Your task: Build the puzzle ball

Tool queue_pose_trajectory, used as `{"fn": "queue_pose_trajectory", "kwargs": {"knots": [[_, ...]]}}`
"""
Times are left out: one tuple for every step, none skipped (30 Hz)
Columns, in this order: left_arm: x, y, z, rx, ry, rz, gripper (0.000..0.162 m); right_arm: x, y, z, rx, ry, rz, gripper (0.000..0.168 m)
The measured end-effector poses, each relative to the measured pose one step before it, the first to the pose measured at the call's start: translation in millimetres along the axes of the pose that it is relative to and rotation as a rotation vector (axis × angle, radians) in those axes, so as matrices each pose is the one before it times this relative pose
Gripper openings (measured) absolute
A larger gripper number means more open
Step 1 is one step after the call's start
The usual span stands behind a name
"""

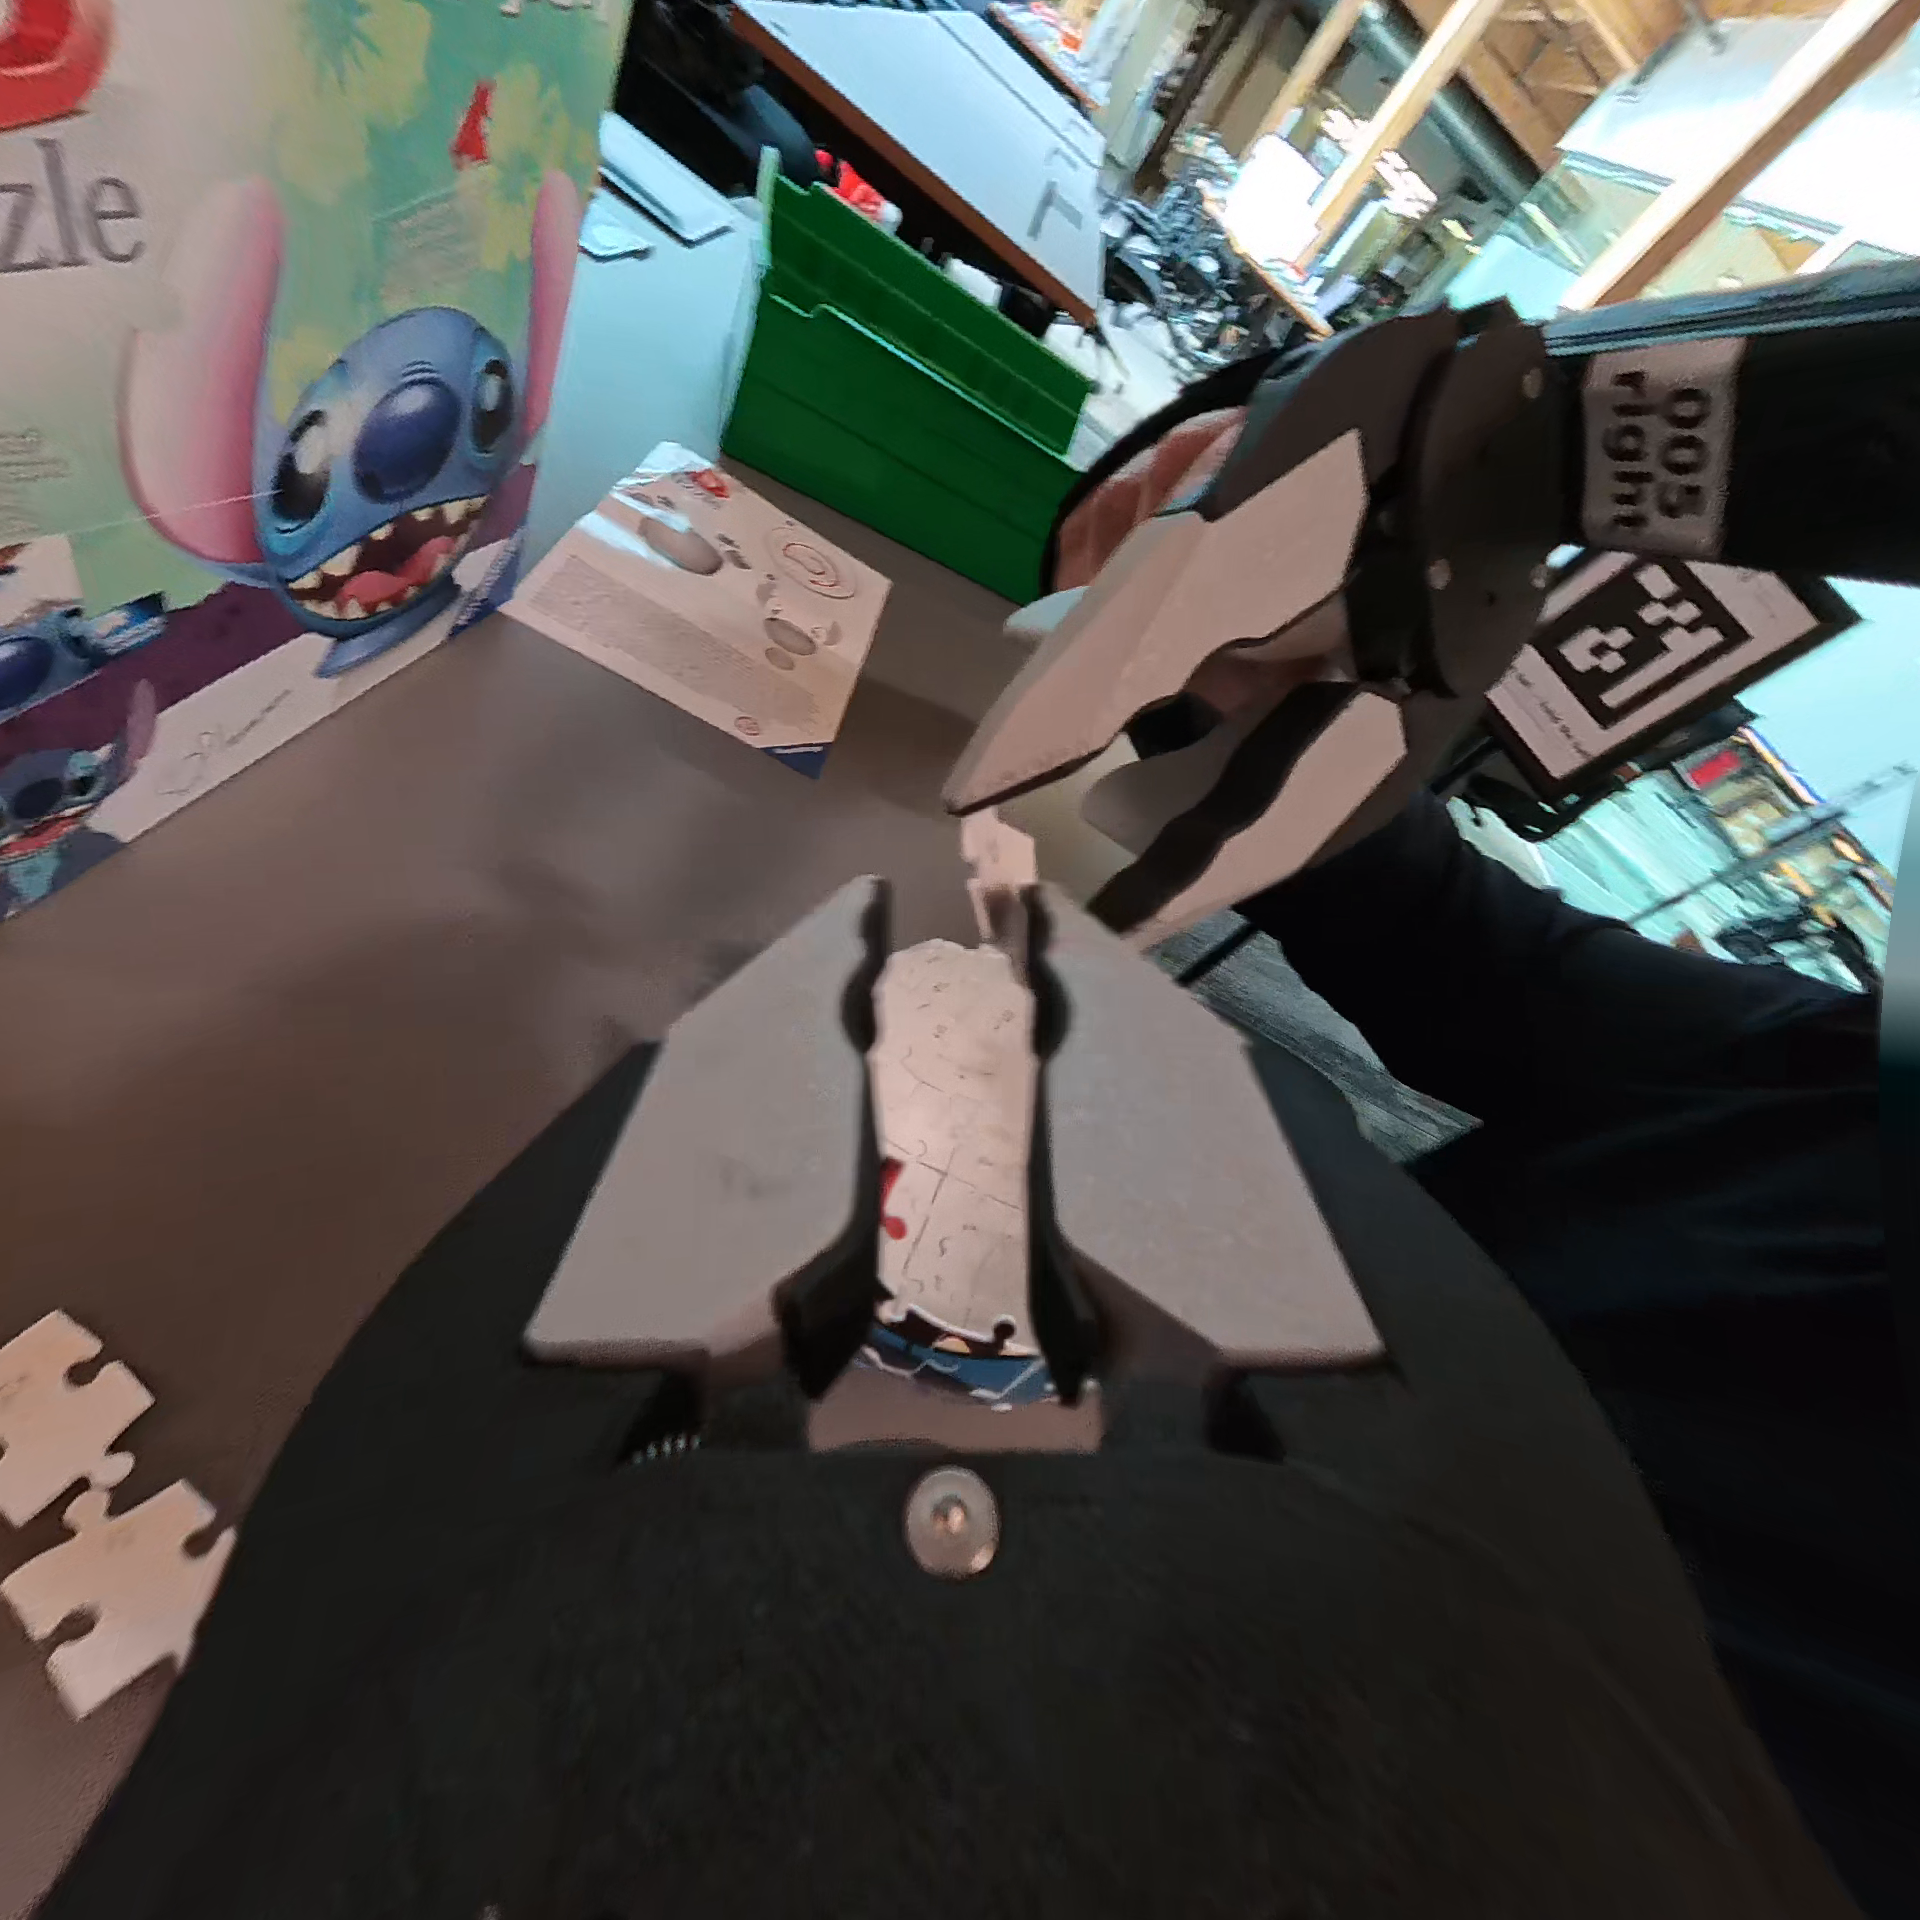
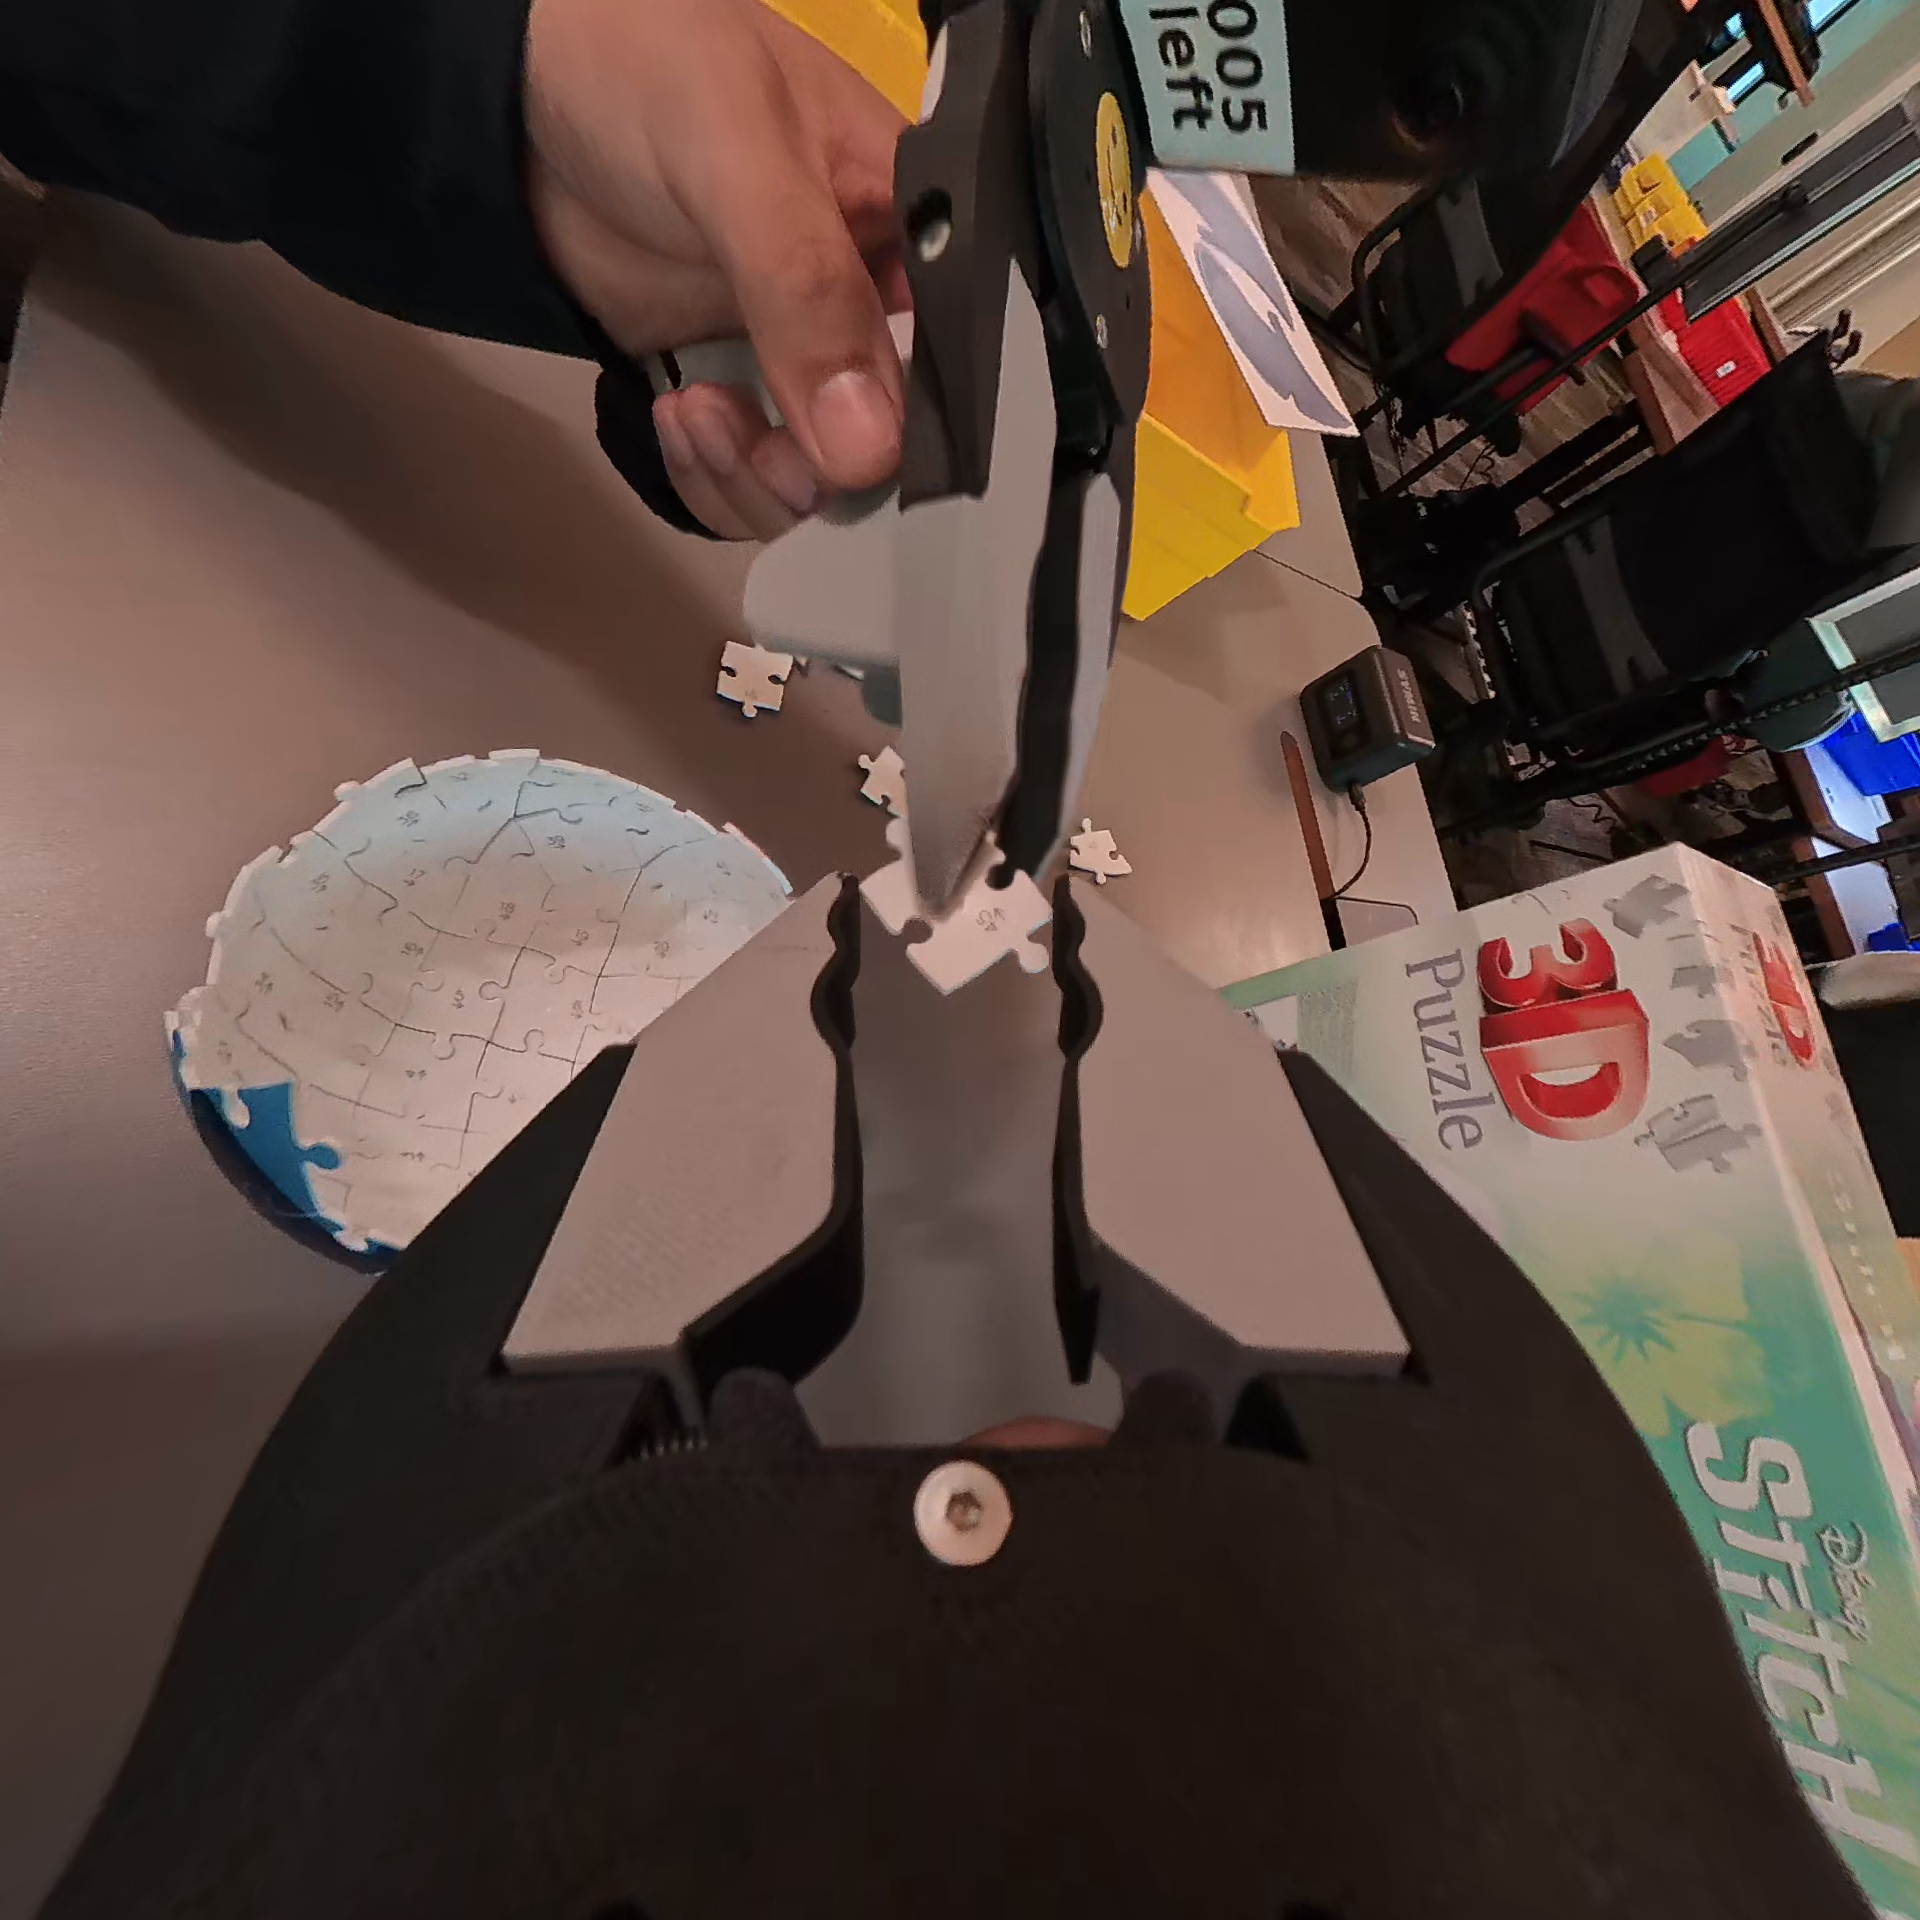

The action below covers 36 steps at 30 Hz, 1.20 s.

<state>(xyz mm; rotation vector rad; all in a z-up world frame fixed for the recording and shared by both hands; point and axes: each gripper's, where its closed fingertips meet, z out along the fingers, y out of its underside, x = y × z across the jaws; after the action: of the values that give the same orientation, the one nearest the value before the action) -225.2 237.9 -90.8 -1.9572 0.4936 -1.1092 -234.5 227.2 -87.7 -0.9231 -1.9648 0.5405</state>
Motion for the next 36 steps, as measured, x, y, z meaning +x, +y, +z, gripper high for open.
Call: {"fn": "queue_pose_trajectory", "kwargs": {"knots": [[6.13,0.32,0.92,-0.0015,0.0474,0.0045,0.005,0.12,0.50,1.39,-0.0022,0.0014,-0.0006,0.034],[-1.16,0.14,0.29,-0.0004,0.0003,-0.0083,0.004,0.00,0.99,1.21,-0.0025,0.0006,-0.0001,0.034],[-1.35,1.18,0.05,-0.0072,-0.0021,0.0093,0.004,-0.28,0.55,0.76,0.0049,0.0016,0.0003,0.034],[-0.48,0.57,-0.32,-0.0006,0.0014,0.0074,0.004,-0.17,0.18,0.53,0.0085,0.0040,0.0019,0.034],[-0.22,-0.02,-0.49,0.0039,0.0014,0.0012,0.001,-0.13,-0.01,0.11,0.0113,0.0059,0.0007,0.034],[0.57,0.00,-0.79,0.0030,0.0035,0.0120,0.000,-0.41,0.86,-0.50,0.0080,0.0022,-0.0001,0.031],[-0.92,0.14,-1.21,-0.0037,-0.0068,0.0122,0.000,0.31,1.45,-0.87,0.0055,0.0026,0.0058,0.031],[-2.29,0.10,-1.52,-0.0083,-0.0177,0.0176,0.000,1.22,1.03,-1.45,0.0107,0.0021,0.0154,0.029],[-2.93,0.98,-1.04,-0.0162,-0.0219,0.0193,0.000,0.97,-0.10,-1.73,0.0198,-0.0061,0.0240,0.028],[-3.02,1.78,-0.56,-0.0252,-0.0223,0.0167,0.000,0.56,-0.72,-2.11,0.0233,-0.0149,0.0296,0.027],[-2.03,1.41,0.00,-0.0258,-0.0164,0.0203,0.000,1.18,-0.93,-2.07,0.0234,-0.0157,0.0317,0.027],[-0.14,0.93,0.56,-0.0261,-0.0061,0.0221,0.000,2.10,-1.22,-1.91,0.0244,-0.0126,0.0312,0.028],[0.31,-0.02,0.62,-0.0231,-0.0043,0.0189,0.000,2.19,-1.06,-1.21,0.0229,-0.0143,0.0334,0.028],[0.49,-0.41,0.87,-0.0231,-0.0031,0.0179,0.000,1.84,0.20,-0.01,0.0151,-0.0197,0.0385,0.027],[0.67,-0.94,0.74,-0.0203,-0.0018,0.0196,0.000,2.04,1.43,1.32,0.0070,-0.0181,0.0393,0.027],[0.96,-1.05,0.83,-0.0181,0.0003,0.0197,0.000,1.20,2.02,2.36,0.0047,-0.0197,0.0309,0.028],[0.87,-1.08,0.85,-0.0160,0.0004,0.0183,0.000,-0.22,2.45,2.91,0.0039,-0.0231,0.0206,0.028],[-0.16,-1.42,0.48,-0.0101,-0.0072,0.0175,0.000,0.32,3.07,2.93,0.0016,-0.0154,0.0133,0.026],[-0.88,-1.65,0.10,-0.0024,-0.0122,0.0179,0.000,0.69,2.48,2.36,0.0070,-0.0088,0.0084,0.023],[-1.46,-2.45,-0.47,0.0087,-0.0150,0.0163,0.000,-0.32,1.39,1.29,0.0161,-0.0121,0.0091,0.019],[-2.01,-3.31,-0.92,0.0206,-0.0174,0.0134,0.000,-0.61,0.36,0.09,0.0229,-0.0162,0.0151,0.016],[-1.89,-3.63,-1.27,0.0296,-0.0148,0.0114,0.000,0.69,-0.77,-1.01,0.0306,-0.0101,0.0211,0.012],[-0.93,-3.52,-0.92,0.0349,-0.0078,0.0069,0.000,2.24,-1.63,-1.79,0.0361,-0.0036,0.0249,0.009],[-0.68,-2.75,-0.61,0.0320,-0.0045,-0.0004,0.000,2.08,-1.67,-1.90,0.0348,-0.0091,0.0285,0.004],[-0.53,-2.22,-0.31,0.0279,-0.0024,-0.0005,0.000,0.98,-1.69,-1.24,0.0312,-0.0175,0.0313,0.004],[-0.52,-1.75,-0.07,0.0219,-0.0014,-0.0009,0.000,0.48,-1.37,-0.75,0.0254,-0.0186,0.0256,0.002],[-0.98,-1.37,-0.05,0.0149,-0.0029,0.0001,0.000,1.27,-1.14,-0.32,0.0191,-0.0092,0.0163,0.002],[-1.60,-1.08,0.17,0.0104,-0.0060,0.0011,0.000,1.67,-0.68,-0.32,0.0121,-0.0021,0.0085,0.001],[-1.25,-0.50,0.38,0.0050,-0.0023,-0.0008,0.000,1.32,-0.16,-0.14,0.0057,-0.0017,0.0063,0.001],[-0.95,-0.28,0.49,0.0019,0.0017,-0.0037,0.000,0.94,-0.03,-0.42,0.0034,-0.0024,0.0053,0.001],[-0.23,-0.13,0.63,0.0012,0.0086,-0.0061,0.000,0.26,-0.15,-0.60,0.0054,-0.0038,0.0023,0.001],[0.37,-0.16,0.63,-0.0002,0.0134,-0.0081,0.000,-0.27,-0.21,-0.82,0.0087,-0.0039,0.0015,0.001],[0.27,0.12,0.57,-0.0015,0.0122,-0.0074,0.000,-0.13,-0.21,-0.79,0.0109,-0.0021,0.0052,0.001],[0.35,0.84,1.06,-0.0045,0.0116,-0.0036,0.000,-0.17,-0.25,-0.83,0.0111,-0.0015,0.0082,0.001],[0.14,1.15,1.28,-0.0053,0.0086,-0.0019,0.000,0.21,-0.01,-1.01,0.0092,0.0009,0.0090,0.000],[-0.23,2.44,1.86,-0.0127,0.0062,-0.0010,0.000,0.72,-0.35,-1.06,0.0094,0.0042,0.0084,0.000]]}}
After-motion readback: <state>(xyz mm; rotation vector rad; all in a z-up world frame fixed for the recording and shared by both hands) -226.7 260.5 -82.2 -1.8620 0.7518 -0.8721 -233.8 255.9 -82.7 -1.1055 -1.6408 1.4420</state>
